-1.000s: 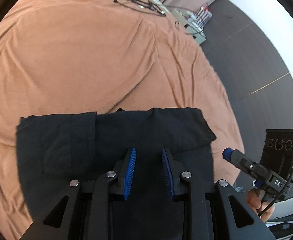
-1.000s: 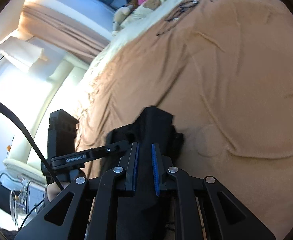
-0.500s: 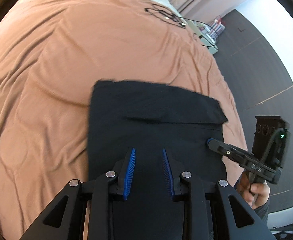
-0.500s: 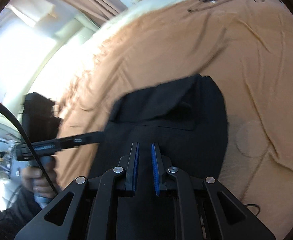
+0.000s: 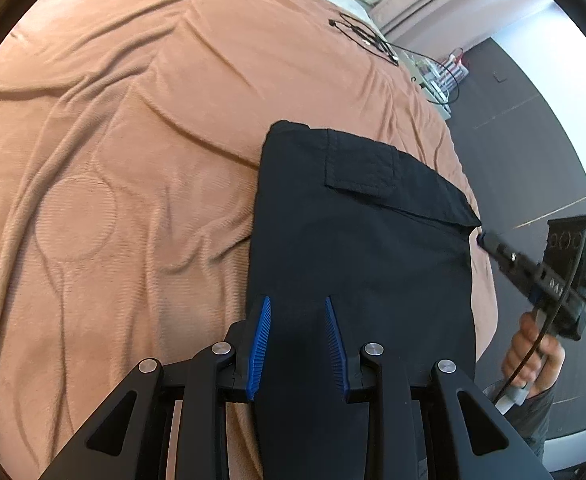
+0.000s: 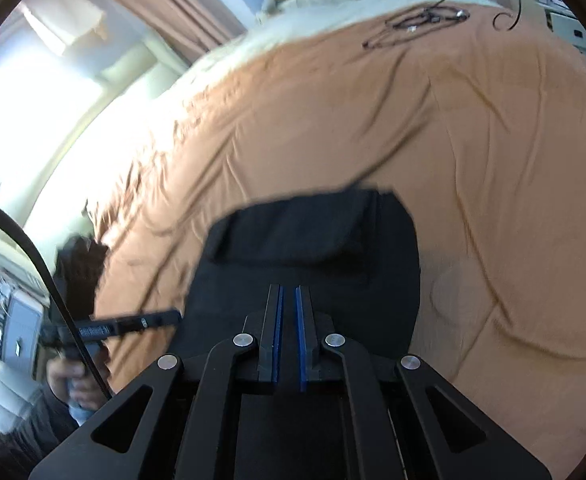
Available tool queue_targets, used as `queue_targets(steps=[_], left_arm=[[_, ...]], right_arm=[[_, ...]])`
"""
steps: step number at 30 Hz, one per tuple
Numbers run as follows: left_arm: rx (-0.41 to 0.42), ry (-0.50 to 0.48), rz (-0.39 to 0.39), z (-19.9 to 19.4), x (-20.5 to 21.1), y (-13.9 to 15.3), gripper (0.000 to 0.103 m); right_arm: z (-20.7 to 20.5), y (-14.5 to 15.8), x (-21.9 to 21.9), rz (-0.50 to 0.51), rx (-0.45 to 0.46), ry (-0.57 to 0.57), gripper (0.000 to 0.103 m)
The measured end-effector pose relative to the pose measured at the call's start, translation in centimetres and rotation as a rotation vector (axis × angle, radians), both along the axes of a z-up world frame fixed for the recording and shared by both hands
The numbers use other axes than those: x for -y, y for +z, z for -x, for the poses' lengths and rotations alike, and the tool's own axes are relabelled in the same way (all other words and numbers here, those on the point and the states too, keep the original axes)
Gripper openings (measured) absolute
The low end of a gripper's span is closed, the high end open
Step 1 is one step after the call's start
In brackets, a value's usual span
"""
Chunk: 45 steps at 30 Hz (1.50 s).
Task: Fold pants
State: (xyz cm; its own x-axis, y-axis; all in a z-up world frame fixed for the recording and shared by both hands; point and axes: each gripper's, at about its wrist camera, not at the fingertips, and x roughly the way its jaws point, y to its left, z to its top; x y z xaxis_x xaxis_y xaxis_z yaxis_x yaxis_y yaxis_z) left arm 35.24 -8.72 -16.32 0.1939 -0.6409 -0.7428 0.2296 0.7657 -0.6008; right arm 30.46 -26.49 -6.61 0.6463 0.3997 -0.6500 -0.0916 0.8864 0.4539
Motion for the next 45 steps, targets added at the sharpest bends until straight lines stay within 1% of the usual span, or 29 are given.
queue_targets(steps=[3,6,9,10,11,12,13,16,18,19,20,21,22,23,27,29,32,35,39,42,45], left_arm=[[-0.006,0.001,0.010,0.1,-0.3,-0.1,0.031],[-0.016,-0.008,0.009,0.4,-0.2,-0.5,0.031],[-0.019,-0.008,0.003,0.6,-0.1,-1.0,0.031],[-0.024,-0.008,0.000,0.5,0.0,-1.3,0.031],[-0.030,-0.009,-0.005,0.3,0.2,-1.6,0.031],[-0.034,-0.008,-0.007,0.2,0.3,-1.8,0.031],[-0.037,-0.008,-0.006,0.2,0.3,-2.0,0.031],[-0.038,-0.003,-0.002,0.4,0.1,-1.9,0.031],[-0.040,-0.001,0.001,0.6,0.0,-1.9,0.032],[-0.041,-0.001,0.005,0.8,-0.2,-1.8,0.039],[-0.040,0.001,0.012,0.9,-0.3,-1.7,0.044],[-0.037,0.003,0.019,0.9,-0.3,-1.6,0.056],[-0.027,0.005,0.030,1.1,-0.4,-1.4,0.064],[-0.023,0.006,0.033,1.3,-0.5,-1.3,0.066],[-0.029,-0.001,0.041,2.2,-0.6,-1.4,0.067],[-0.035,-0.009,0.042,2.7,-0.5,-1.5,0.067],[-0.038,-0.018,0.039,3.7,-0.4,-1.7,0.067],[-0.042,-0.028,0.028,4.6,-0.3,-2.1,0.067],[-0.029,-0.043,0.010,5.9,-0.2,-2.2,0.067],[-0.023,-0.068,-0.006,6.7,-0.3,-2.0,0.067],[-0.018,-0.070,0.009,6.5,-0.8,-1.5,0.067]], right_arm=[[-1.0,0.3,0.5,-0.005,0.009,-0.039,0.005],[-2.1,-0.7,0.8,0.007,-0.015,-0.065,0.005],[-4.0,-2.7,1.1,0.046,-0.070,-0.120,0.005],[-4.5,-3.5,1.3,0.046,-0.097,-0.137,0.002],[-5.0,-3.6,1.1,0.043,-0.116,-0.143,0.002],[-5.5,-4.4,1.1,0.045,-0.139,-0.143,0.001],[-5.8,-4.7,0.9,0.056,-0.146,-0.146,0.001],[-5.8,-3.8,0.2,0.091,-0.142,-0.150,0.001],[-5.3,-2.4,-0.4,0.115,-0.121,-0.144,0.001],[-4.9,-2.2,-0.5,0.112,-0.113,-0.129,0.006],[-4.2,-1.8,-1.0,0.100,-0.107,-0.104,0.006],[-3.5,-1.8,-1.3,0.090,-0.101,-0.086,0.006],[-2.9,-1.7,-1.6,0.085,-0.092,-0.066,0.006],[-2.3,-1.5,-1.7,0.089,-0.086,-0.050,0.006],[0.1,-1.5,-3.1,0.111,-0.074,0.013,0.006],[1.1,-2.0,-3.8,0.145,-0.082,0.036,0.006],[2.5,-2.8,-4.2,0.159,-0.087,0.064,0.006],[4.1,-3.8,-4.8,0.211,-0.106,0.086,0.006],[6.0,-4.4,-4.7,0.253,-0.136,0.086,0.006],[7.5,-4.2,-4.2,0.255,-0.137,0.089,0.006],[8.6,-3.7,-3.6,0.256,-0.145,0.104,0.006]])
